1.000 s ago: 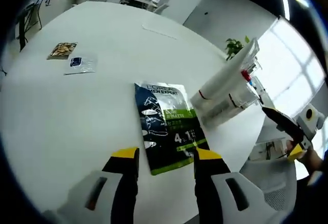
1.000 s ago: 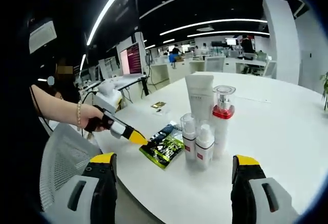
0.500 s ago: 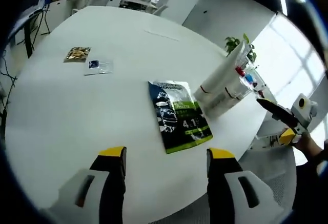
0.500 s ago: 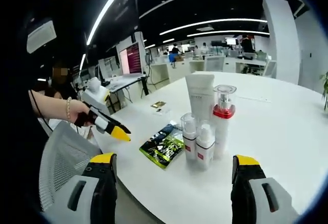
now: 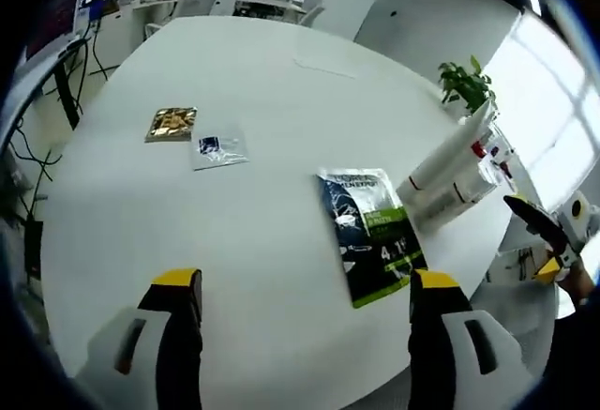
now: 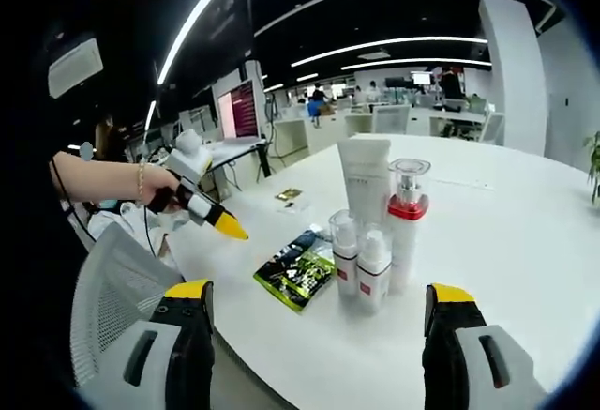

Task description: Arrange the skincare products in the storage area until every visible bottle or jar stands upright without overlapping.

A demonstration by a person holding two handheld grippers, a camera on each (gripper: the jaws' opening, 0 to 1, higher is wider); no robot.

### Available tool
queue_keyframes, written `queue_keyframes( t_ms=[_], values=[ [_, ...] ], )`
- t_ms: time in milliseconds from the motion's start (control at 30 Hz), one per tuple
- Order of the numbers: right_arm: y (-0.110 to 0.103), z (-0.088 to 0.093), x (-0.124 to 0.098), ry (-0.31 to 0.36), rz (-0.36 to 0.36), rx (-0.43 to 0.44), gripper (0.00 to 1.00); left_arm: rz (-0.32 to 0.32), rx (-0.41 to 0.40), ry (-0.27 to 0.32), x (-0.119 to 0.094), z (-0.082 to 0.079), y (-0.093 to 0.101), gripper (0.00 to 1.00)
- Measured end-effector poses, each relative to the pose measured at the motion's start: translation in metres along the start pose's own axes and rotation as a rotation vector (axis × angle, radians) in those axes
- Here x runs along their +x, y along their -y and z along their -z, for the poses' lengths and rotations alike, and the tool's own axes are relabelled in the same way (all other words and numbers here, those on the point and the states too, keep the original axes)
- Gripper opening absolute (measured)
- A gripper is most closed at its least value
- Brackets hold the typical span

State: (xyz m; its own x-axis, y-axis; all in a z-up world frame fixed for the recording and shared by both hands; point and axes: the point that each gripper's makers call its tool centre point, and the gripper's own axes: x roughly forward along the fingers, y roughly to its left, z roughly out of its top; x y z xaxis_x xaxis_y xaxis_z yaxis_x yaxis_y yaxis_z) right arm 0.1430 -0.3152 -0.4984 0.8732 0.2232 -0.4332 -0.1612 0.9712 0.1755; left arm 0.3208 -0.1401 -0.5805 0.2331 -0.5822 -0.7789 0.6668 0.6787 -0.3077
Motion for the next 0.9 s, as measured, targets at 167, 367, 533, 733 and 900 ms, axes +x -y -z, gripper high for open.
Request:
queue_keyframes(
  t_ms=[167,367,533,733,900],
  values=[
    [0.001,0.000,0.001,-0.002,0.003,0.006,0.99,-0.012,0.018,-0.048,0.010,0.000,-0.003,0.95],
    [0.004,0.000,0.001,0.000,0.011,0.009,0.99,-0.020,0.044,-0.095,0.013,-0.002,-0.006,0.96],
    [0.005,0.000,0.001,-0.001,0.014,0.016,0.99,0.014,0.016,-0.009,0.002,-0.008,0.009,0.97],
    [0.004,0.002,0.002,-0.007,0.015,0.012,0.99,0.055,0.089,0.169,-0.020,-0.017,0.021,0.99],
    [0.003,0.003,0.002,-0.017,0.011,0.007,0.99,0.044,0.153,0.273,-0.054,-0.024,0.025,0.99]
  ],
)
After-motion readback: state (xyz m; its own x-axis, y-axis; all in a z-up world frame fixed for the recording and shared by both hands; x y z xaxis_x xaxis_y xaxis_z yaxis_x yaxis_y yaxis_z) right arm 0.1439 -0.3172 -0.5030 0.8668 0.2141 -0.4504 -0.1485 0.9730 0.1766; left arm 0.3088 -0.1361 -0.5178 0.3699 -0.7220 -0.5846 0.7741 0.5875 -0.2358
